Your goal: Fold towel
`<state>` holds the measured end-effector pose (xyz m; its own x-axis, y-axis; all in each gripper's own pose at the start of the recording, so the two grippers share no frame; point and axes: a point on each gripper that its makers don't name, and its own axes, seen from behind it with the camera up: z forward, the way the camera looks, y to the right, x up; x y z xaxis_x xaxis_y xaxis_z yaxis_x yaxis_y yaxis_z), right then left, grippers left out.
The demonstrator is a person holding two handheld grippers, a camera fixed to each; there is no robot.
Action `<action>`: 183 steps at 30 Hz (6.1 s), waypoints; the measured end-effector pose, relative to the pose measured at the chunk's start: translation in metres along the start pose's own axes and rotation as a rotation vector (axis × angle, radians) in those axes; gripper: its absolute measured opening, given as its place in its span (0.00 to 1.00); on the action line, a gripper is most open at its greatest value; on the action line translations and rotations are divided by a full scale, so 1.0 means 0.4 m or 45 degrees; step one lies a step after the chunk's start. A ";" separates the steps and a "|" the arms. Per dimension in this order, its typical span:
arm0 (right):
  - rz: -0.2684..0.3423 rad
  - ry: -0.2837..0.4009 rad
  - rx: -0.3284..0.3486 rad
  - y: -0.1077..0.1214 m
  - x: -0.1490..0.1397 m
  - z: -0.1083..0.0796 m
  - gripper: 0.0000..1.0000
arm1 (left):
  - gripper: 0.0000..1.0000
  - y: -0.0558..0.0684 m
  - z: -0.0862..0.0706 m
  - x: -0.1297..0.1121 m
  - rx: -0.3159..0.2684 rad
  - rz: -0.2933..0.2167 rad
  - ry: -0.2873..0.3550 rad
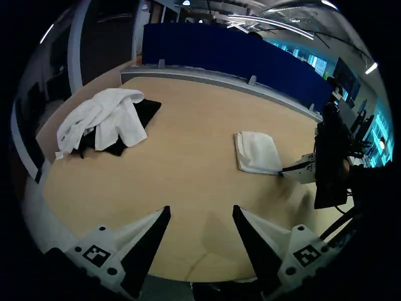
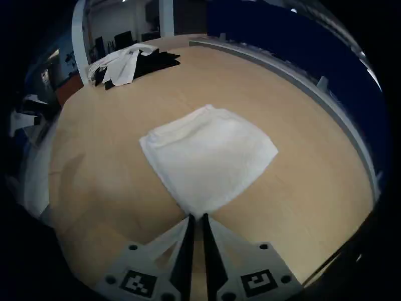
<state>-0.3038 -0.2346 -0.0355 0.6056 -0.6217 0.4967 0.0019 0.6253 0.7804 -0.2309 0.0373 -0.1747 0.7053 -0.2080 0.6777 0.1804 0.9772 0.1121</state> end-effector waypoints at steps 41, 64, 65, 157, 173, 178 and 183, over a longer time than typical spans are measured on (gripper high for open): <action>-0.187 0.386 -0.165 0.119 0.395 -0.334 0.04 | 0.92 0.069 -0.021 0.106 -0.084 0.051 0.110; -0.060 0.388 -0.263 0.315 0.312 -0.492 0.04 | 0.92 0.155 0.002 0.132 -0.154 0.101 0.104; -0.057 0.386 -0.271 0.329 0.305 -0.503 0.04 | 0.92 0.157 0.004 0.134 -0.154 0.103 0.104; 0.674 -0.105 -0.691 0.764 -0.680 -0.681 0.04 | 0.92 0.289 0.002 0.134 -0.174 0.214 0.036; 0.742 -0.133 -0.750 0.771 -0.715 -0.644 0.05 | 0.92 0.291 0.001 0.129 -0.169 0.225 0.032; 0.741 -0.091 -0.771 0.767 -0.706 -0.655 0.16 | 0.92 0.292 -0.007 0.134 -0.170 0.227 0.034; 0.746 -0.045 -0.819 0.769 -0.702 -0.683 0.44 | 0.92 0.289 -0.011 0.138 -0.171 0.225 0.037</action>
<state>-0.2558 0.2611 -0.0386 0.6248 -0.1243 0.7708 0.1533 0.9876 0.0350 -0.1681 0.1387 -0.1275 0.7529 -0.0374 0.6571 0.1407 0.9844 -0.1053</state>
